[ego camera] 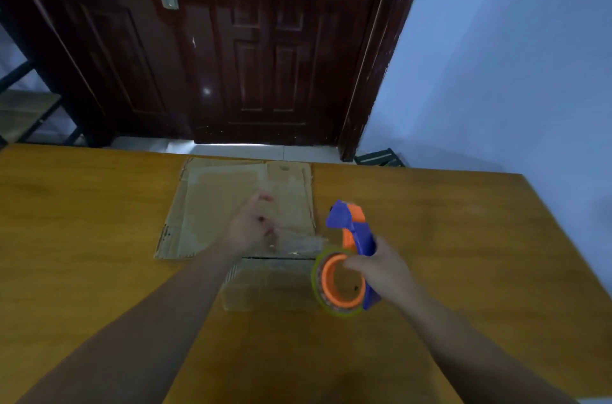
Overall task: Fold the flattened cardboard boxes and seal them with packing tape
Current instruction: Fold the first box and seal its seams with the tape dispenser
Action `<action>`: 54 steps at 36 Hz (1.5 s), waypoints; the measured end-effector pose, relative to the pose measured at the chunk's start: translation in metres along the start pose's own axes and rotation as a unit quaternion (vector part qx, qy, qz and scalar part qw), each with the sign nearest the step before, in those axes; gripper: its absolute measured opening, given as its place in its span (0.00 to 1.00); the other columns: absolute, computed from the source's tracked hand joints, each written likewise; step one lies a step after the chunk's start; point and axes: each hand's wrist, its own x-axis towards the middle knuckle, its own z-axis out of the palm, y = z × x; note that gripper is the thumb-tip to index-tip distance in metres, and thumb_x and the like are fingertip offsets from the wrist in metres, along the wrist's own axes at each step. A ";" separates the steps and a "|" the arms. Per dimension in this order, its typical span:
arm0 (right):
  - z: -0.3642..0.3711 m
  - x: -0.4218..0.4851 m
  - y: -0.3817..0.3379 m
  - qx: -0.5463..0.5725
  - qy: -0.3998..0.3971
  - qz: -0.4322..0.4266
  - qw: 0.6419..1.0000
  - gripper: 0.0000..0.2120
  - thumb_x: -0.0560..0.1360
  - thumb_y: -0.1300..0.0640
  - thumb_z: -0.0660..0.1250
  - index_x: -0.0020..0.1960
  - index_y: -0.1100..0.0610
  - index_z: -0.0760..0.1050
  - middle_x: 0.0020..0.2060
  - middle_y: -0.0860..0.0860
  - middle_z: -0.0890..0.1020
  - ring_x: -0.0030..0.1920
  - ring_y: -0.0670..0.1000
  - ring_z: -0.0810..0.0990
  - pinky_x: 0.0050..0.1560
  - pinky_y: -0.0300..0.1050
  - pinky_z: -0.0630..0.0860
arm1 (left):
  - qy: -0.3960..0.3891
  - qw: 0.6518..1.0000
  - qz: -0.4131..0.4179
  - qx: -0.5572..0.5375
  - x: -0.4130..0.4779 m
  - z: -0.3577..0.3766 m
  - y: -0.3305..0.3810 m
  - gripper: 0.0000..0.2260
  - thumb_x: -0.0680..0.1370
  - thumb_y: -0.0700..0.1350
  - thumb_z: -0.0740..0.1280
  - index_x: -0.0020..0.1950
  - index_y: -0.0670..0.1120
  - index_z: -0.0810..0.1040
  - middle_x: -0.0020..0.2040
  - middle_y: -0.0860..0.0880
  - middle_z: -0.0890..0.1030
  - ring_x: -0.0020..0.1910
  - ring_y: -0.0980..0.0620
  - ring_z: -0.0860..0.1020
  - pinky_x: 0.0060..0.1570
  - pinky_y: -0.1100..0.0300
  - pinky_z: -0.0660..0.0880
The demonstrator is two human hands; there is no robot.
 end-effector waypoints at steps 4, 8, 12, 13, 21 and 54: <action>0.012 -0.009 0.014 0.009 -0.037 0.029 0.999 0.14 0.64 0.50 0.74 0.46 0.53 0.76 0.35 0.46 0.79 0.39 0.49 0.79 0.40 0.44 0.72 | 0.056 0.992 0.013 0.113 -0.003 0.002 -0.024 0.12 0.79 0.37 0.65 0.58 0.51 0.70 0.38 0.49 0.84 0.42 0.52 0.81 0.40 0.60 0.75; 0.026 -0.019 0.017 0.058 -0.048 0.039 0.996 0.16 0.63 0.48 0.73 0.46 0.56 0.77 0.35 0.49 0.80 0.39 0.50 0.79 0.41 0.45 0.71 | 0.091 0.984 0.066 0.136 -0.001 0.005 -0.031 0.12 0.79 0.38 0.65 0.58 0.52 0.70 0.38 0.54 0.83 0.42 0.57 0.80 0.41 0.69 0.71; 0.037 -0.025 0.018 0.098 -0.069 0.027 0.992 0.14 0.64 0.50 0.72 0.46 0.53 0.77 0.36 0.47 0.80 0.42 0.51 0.81 0.47 0.48 0.75 | 0.109 0.977 0.085 0.161 0.001 0.006 -0.033 0.12 0.78 0.39 0.66 0.56 0.54 0.70 0.38 0.55 0.83 0.40 0.62 0.78 0.37 0.75 0.67; 0.039 -0.025 0.019 0.105 -0.069 0.025 0.992 0.12 0.66 0.52 0.73 0.47 0.52 0.77 0.38 0.48 0.81 0.44 0.51 0.82 0.50 0.51 0.76 | 0.105 0.978 0.081 0.164 0.001 0.006 -0.033 0.12 0.78 0.40 0.66 0.57 0.53 0.70 0.39 0.54 0.84 0.41 0.60 0.79 0.39 0.72 0.68; 0.047 -0.029 0.022 0.164 -0.070 0.035 0.983 0.14 0.69 0.56 0.74 0.53 0.51 0.75 0.48 0.54 0.81 0.49 0.52 0.82 0.56 0.52 0.78 | 0.079 0.979 0.039 0.184 0.002 0.002 -0.028 0.14 0.79 0.38 0.64 0.62 0.49 0.70 0.42 0.50 0.84 0.45 0.52 0.80 0.47 0.60 0.74; 0.039 0.009 0.002 0.135 -0.100 -0.069 0.983 0.26 0.72 0.59 0.72 0.59 0.39 0.64 0.53 0.46 0.78 0.52 0.51 0.79 0.56 0.56 0.77 | 0.198 0.949 -0.056 0.239 -0.057 0.001 -0.060 0.11 0.80 0.39 0.61 0.59 0.50 0.67 0.38 0.51 0.82 0.35 0.49 0.78 0.31 0.54 0.75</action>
